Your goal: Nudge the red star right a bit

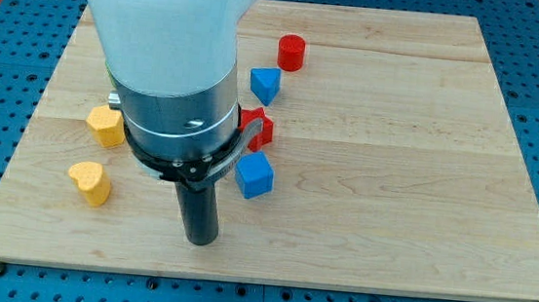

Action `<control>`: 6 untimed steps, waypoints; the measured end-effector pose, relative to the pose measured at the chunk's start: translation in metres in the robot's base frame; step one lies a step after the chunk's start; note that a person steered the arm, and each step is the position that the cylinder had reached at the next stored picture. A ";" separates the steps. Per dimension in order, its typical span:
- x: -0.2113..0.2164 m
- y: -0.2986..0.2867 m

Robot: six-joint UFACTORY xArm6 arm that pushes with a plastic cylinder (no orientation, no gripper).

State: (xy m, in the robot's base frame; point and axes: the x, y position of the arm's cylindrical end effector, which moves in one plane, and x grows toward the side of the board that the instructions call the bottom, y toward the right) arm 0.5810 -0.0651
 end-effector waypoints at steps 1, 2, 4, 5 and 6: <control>0.000 0.000; 0.002 0.000; 0.002 0.004; -0.015 0.004; -0.071 0.003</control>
